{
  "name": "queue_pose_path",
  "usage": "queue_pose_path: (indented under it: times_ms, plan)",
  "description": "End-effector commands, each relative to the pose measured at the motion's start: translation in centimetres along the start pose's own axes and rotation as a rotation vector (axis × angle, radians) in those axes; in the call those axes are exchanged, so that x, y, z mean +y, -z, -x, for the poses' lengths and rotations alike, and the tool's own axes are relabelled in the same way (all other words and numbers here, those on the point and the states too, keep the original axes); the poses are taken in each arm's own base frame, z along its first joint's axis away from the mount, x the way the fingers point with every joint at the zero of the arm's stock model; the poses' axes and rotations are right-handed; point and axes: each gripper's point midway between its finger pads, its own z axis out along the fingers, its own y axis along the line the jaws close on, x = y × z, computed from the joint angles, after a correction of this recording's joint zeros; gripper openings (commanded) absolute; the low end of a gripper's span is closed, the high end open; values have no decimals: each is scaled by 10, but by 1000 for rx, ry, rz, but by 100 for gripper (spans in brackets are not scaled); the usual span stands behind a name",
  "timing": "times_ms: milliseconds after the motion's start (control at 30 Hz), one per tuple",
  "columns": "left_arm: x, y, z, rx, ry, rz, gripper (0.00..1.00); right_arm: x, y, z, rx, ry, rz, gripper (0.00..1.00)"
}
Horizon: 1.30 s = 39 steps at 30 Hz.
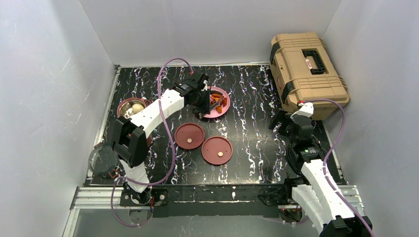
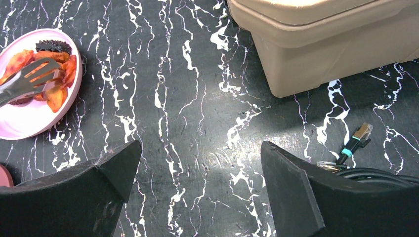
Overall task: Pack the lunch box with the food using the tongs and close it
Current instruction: Pick up the fake food from the plate.
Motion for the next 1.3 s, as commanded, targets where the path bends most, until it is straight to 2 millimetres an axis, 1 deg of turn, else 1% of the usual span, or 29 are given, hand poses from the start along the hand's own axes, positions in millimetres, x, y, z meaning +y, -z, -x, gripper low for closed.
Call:
queue_pose_path:
  times_ms: [0,133,367,700,933,1100,1200,1267]
  plan:
    - [-8,17,10,-62,12,-38,24,4,0,12,-43,-10,14,100]
    - [-5,22,8,-79,21,-40,18,3,0,12,-44,-8,11,100]
    - [-3,37,9,-123,30,-51,8,3,0,12,-43,-8,9,100]
    - [2,54,6,-153,31,-54,0,2,0,11,-41,-6,7,100]
    - [5,72,12,-209,11,-53,0,2,0,11,-40,-5,3,100]
    - [17,88,20,-245,9,-46,0,1,0,12,-41,-5,0,100]
    - [21,102,20,-254,2,-62,0,0,0,12,-41,-3,-4,100]
    - [30,113,19,-262,-7,-50,0,0,1,13,-45,-1,-6,100]
